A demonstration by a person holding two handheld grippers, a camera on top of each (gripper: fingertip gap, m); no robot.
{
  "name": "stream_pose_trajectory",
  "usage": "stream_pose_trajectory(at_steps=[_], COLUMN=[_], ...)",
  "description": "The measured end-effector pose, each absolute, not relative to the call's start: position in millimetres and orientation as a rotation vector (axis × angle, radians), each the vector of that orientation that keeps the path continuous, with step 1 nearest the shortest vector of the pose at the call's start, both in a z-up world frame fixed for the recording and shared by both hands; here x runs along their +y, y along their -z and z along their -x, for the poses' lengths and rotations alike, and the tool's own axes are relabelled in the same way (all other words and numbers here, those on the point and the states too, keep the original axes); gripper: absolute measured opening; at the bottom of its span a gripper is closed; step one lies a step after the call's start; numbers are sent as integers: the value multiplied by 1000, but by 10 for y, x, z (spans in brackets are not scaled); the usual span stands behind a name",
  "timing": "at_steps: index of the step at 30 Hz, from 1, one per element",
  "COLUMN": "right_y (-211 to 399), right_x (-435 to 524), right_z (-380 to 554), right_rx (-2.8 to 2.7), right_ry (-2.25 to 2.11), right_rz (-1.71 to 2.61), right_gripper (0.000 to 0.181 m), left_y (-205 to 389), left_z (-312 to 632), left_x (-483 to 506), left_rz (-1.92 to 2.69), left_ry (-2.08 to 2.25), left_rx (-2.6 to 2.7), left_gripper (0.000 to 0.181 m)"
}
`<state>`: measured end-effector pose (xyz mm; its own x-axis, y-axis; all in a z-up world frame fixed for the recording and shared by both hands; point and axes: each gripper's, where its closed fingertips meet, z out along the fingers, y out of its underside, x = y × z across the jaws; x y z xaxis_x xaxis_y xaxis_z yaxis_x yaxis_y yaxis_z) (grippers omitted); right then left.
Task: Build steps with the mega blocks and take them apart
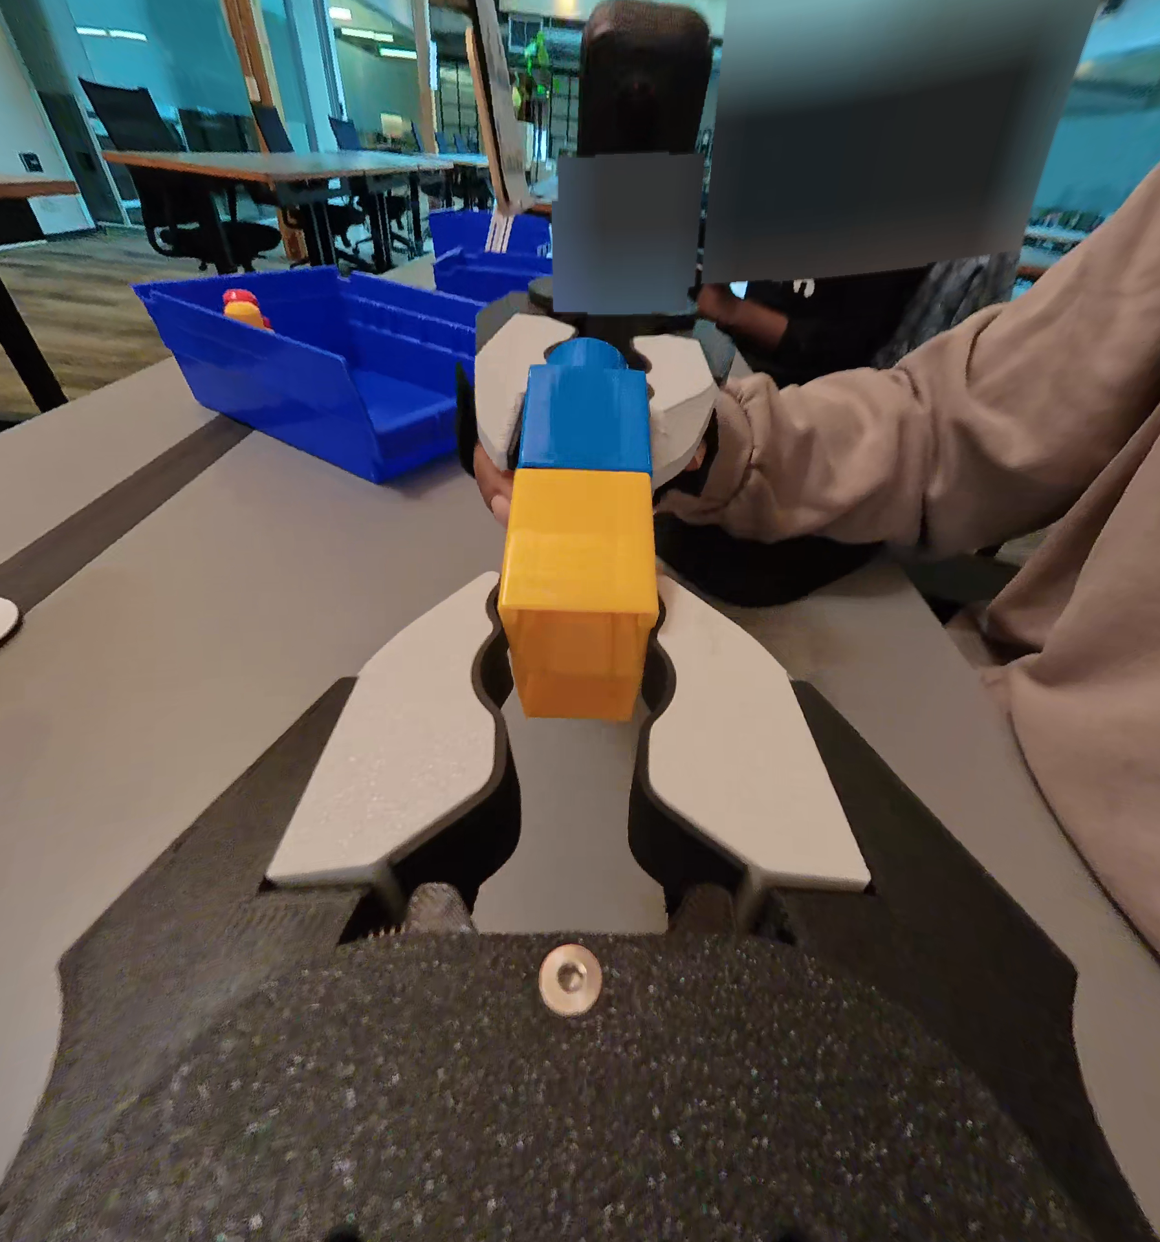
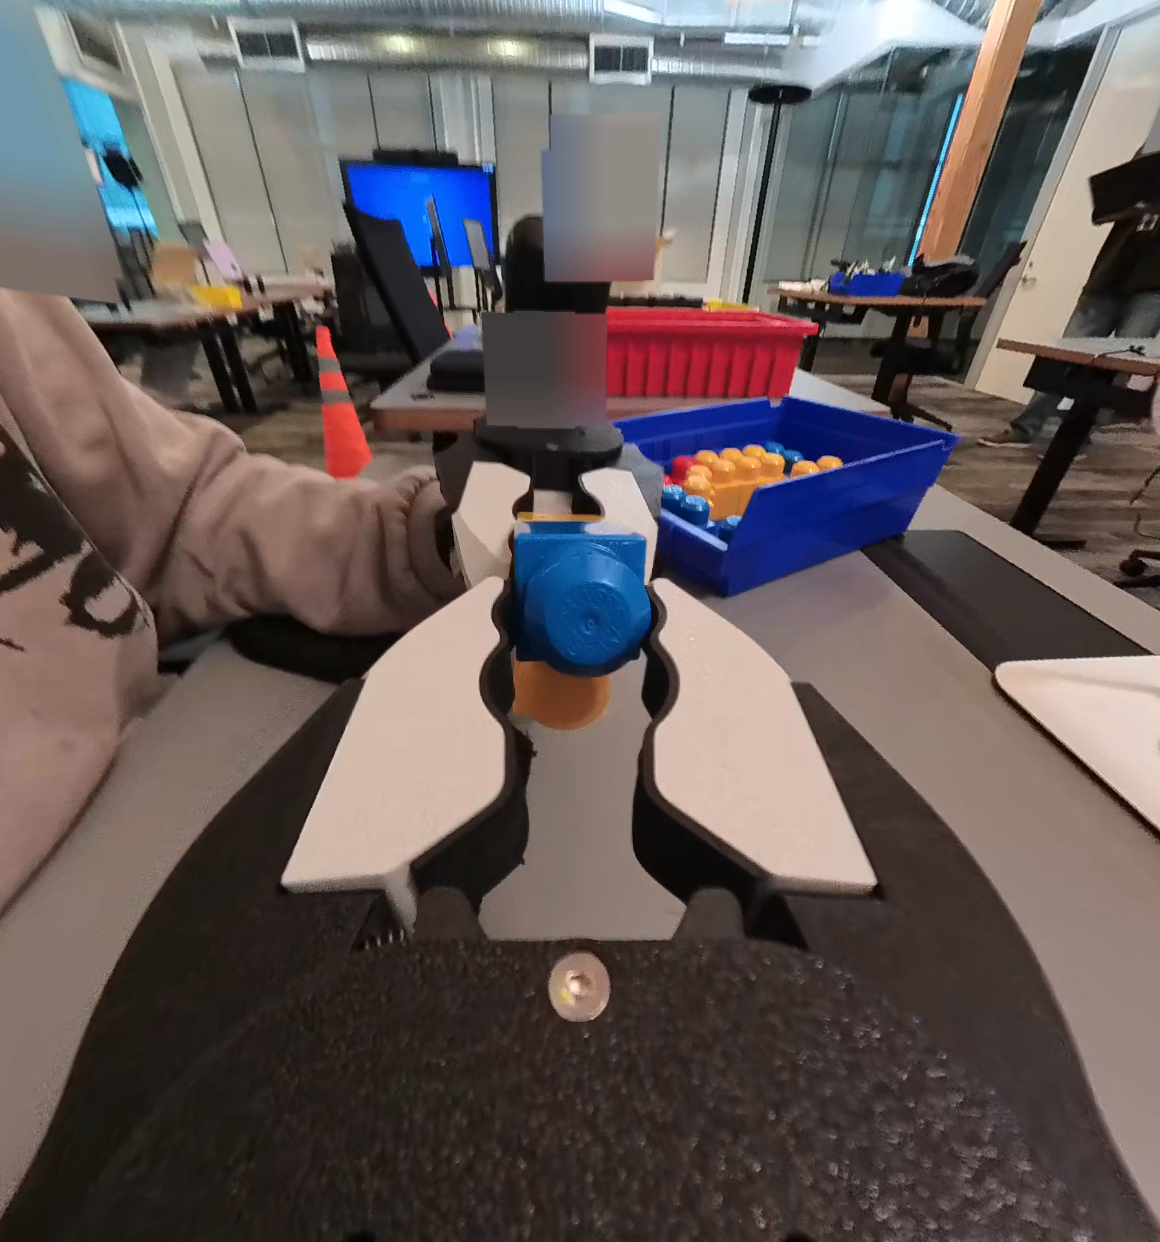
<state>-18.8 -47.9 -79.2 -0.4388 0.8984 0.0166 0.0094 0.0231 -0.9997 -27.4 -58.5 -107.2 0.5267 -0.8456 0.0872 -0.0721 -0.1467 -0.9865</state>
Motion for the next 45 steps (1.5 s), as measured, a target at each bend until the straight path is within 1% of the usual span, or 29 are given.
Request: stream_pose_trajectory(at_steps=[3,12,17,19,21,28,33,36,38,40,43,45], right_y=[927,1079,1057,994,895,860,836,795,689,502,211,136], right_x=[-459,-413,-390,-398,-381,-331,-325,-271,-83,263,937,1458], right_z=[182,163,185,172,134,61,25,-19,-110,-278,-600,-823], right_rx=[-1632,-1665,-1652,-1660,-1634,-1623,-1646,-1672,-1659,-1617,-1573,-1588], right_ry=[-1429,-1414,-1376,-1371,-1374,-1364,-1356,-1310,-1238,-1136,-932,-773], right_rz=[975,1006,1010,1021,1007,990,1000,1013,1031,1070,1171,1294], right_gripper=[35,35,36,42,43,33,33,32,32,30,29,29], left_y=[1167,1305,1251,1184,1120,1162,1152,1184,1197,1155,1109,1083], left_z=[281,273,289,310,345,300,248,271,341,440,609,686], left_x=[-565,-518,-492,-496,-509,-516,-502,-435,-389,-338,-246,-214], left_rz=[1629,1674,1616,1582,1553,1564,1554,1560,1568,1561,1554,1539], left_ry=[770,654,668,697,728,732,766,715,677,654,588,556], left_rx=[835,883,852,819,793,807,786,755,732,679,587,547], left_gripper=[37,37,37,37,37,37,37,38,33,22,11,0])
